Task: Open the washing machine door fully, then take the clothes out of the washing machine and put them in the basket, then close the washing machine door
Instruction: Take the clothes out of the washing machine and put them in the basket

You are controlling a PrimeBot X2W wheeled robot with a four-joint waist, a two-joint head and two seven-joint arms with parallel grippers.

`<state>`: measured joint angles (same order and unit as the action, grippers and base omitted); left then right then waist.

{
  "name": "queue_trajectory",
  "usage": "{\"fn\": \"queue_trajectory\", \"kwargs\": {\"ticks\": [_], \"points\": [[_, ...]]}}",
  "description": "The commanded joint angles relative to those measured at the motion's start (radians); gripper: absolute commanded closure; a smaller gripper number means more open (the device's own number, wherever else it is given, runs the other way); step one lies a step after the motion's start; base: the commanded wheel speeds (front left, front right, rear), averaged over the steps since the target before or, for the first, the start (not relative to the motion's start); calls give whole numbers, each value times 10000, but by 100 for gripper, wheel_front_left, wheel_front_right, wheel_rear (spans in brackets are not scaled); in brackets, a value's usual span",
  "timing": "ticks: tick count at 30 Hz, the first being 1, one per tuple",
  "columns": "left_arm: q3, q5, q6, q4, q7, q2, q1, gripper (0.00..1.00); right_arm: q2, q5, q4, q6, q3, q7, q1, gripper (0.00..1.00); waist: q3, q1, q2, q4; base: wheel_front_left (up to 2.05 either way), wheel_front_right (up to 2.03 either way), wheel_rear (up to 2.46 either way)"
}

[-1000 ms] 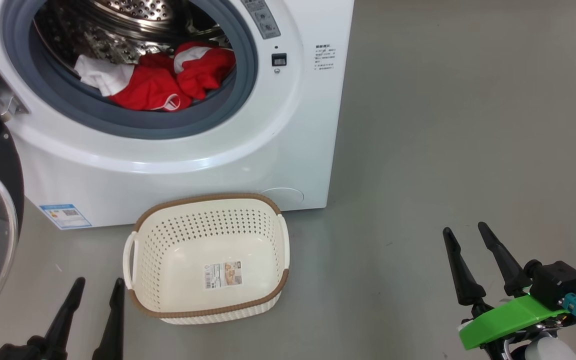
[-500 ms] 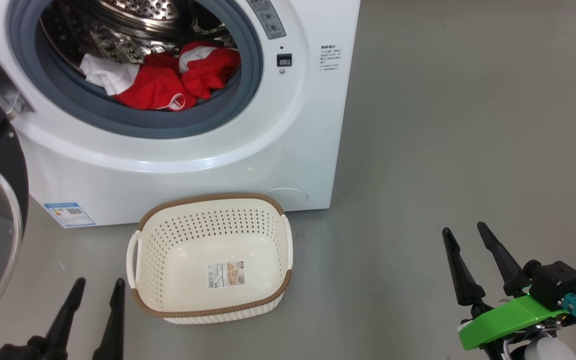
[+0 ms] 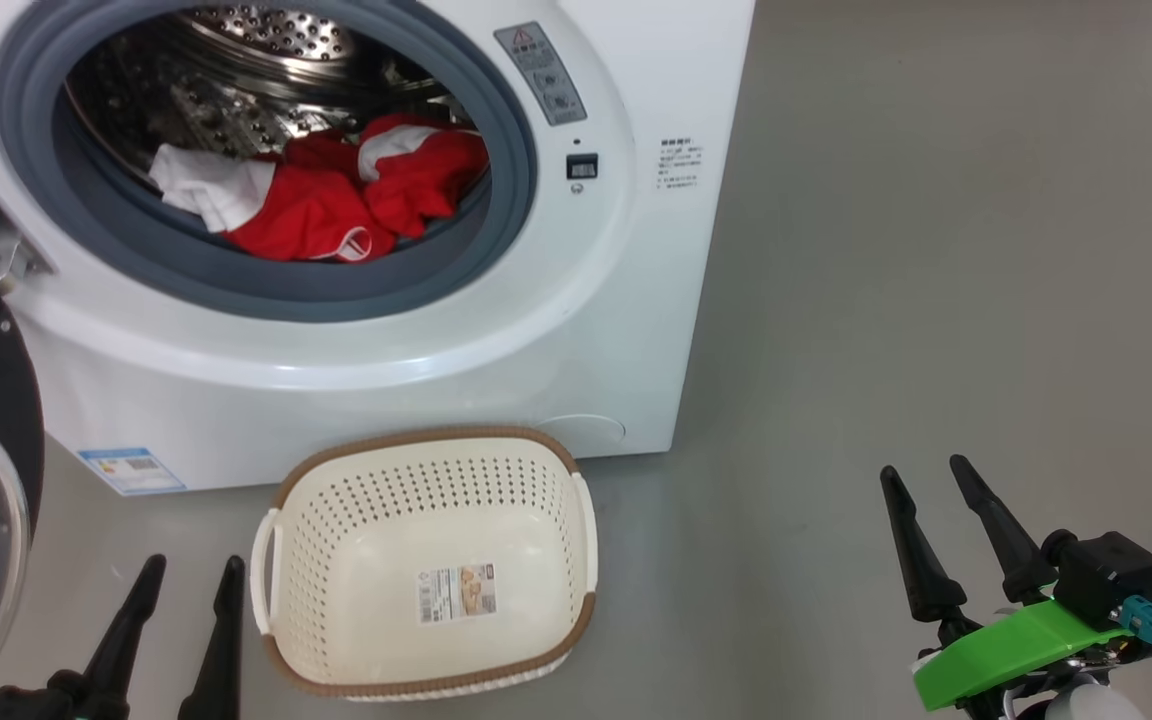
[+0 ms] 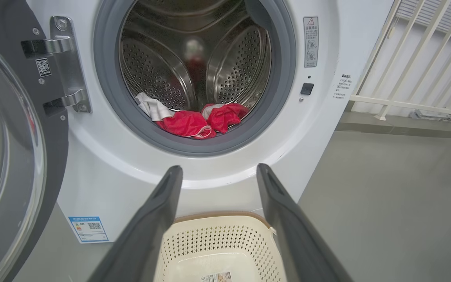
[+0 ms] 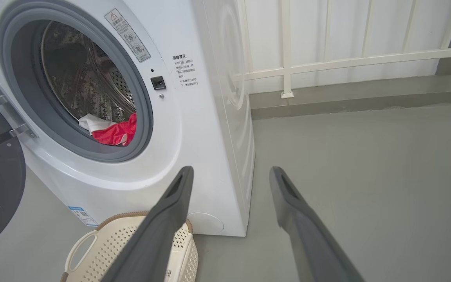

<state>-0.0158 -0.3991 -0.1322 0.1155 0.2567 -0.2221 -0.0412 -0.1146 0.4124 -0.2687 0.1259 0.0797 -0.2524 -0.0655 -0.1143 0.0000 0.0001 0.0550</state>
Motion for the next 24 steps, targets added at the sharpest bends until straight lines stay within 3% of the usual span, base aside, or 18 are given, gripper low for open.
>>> {"fn": "queue_trajectory", "kwargs": {"ticks": [1,11,24], "points": [[-348,-64,15,-176,51,-252,411,0,-46,-84,220,48,217,-94,-171,0,-11,0,-1,3,119,-138,19],[-179,-12,15,190,51,-285,544,0,5,-112,176,48,244,-94,-191,0,-51,0,-1,2,101,-109,8],[-9,46,15,410,51,-340,709,0,67,-178,236,48,212,-94,-245,0,-203,0,-1,11,7,-7,0]]}}
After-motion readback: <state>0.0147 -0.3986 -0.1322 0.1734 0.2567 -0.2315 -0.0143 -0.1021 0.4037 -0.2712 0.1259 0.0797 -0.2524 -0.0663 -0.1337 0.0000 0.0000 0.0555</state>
